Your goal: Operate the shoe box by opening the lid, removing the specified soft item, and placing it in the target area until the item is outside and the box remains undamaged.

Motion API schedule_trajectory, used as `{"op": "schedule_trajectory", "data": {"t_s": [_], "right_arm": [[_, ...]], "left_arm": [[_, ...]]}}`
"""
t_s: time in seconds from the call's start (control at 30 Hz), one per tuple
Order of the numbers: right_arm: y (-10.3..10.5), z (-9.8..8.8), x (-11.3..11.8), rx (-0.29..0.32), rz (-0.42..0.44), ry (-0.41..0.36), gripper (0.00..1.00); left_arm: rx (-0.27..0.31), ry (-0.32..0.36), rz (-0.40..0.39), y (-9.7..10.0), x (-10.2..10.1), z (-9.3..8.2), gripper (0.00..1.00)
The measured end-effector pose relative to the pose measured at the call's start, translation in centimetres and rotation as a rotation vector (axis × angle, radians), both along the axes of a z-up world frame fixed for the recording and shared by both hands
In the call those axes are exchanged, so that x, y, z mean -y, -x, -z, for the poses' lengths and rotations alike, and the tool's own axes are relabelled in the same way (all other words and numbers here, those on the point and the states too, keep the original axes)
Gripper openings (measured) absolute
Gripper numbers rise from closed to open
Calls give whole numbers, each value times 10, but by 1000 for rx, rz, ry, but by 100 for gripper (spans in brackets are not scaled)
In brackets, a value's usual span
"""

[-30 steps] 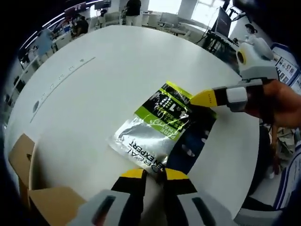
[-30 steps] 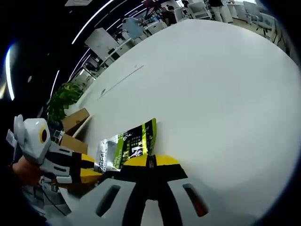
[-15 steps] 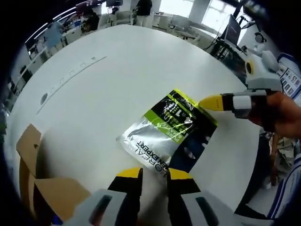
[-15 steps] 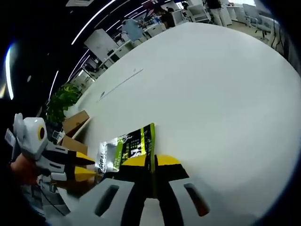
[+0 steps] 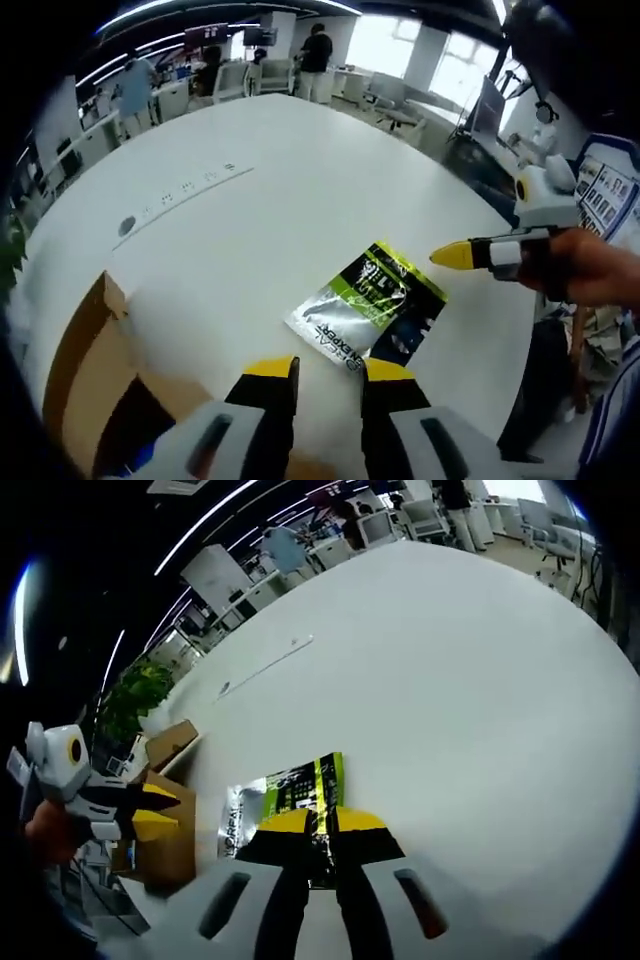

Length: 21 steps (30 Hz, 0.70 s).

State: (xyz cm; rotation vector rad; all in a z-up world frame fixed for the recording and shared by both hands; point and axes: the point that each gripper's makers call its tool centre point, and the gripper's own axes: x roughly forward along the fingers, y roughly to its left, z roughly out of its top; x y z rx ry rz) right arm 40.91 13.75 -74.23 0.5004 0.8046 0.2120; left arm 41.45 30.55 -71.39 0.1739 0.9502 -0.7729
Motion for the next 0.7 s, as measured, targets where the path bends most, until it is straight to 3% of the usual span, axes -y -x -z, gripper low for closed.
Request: {"op": "schedule_trajectory", "data": {"t_s": [0.3, 0.5, 0.57, 0.7], "right_arm": [[-2, -21, -34, 30, -23, -12, 7], [-8, -35, -77, 53, -81, -25, 8], [-11, -38, -90, 60, -97, -32, 8], [-16, -47, -120, 80, -147, -42, 8]], "left_arm": [[42, 61, -104, -6, -50, -19, 24], [82, 119, -140, -6, -80, -30, 24], [112, 166, -149, -6, -88, -39, 25], [167, 196, -157, -5, -107, -53, 25]]}}
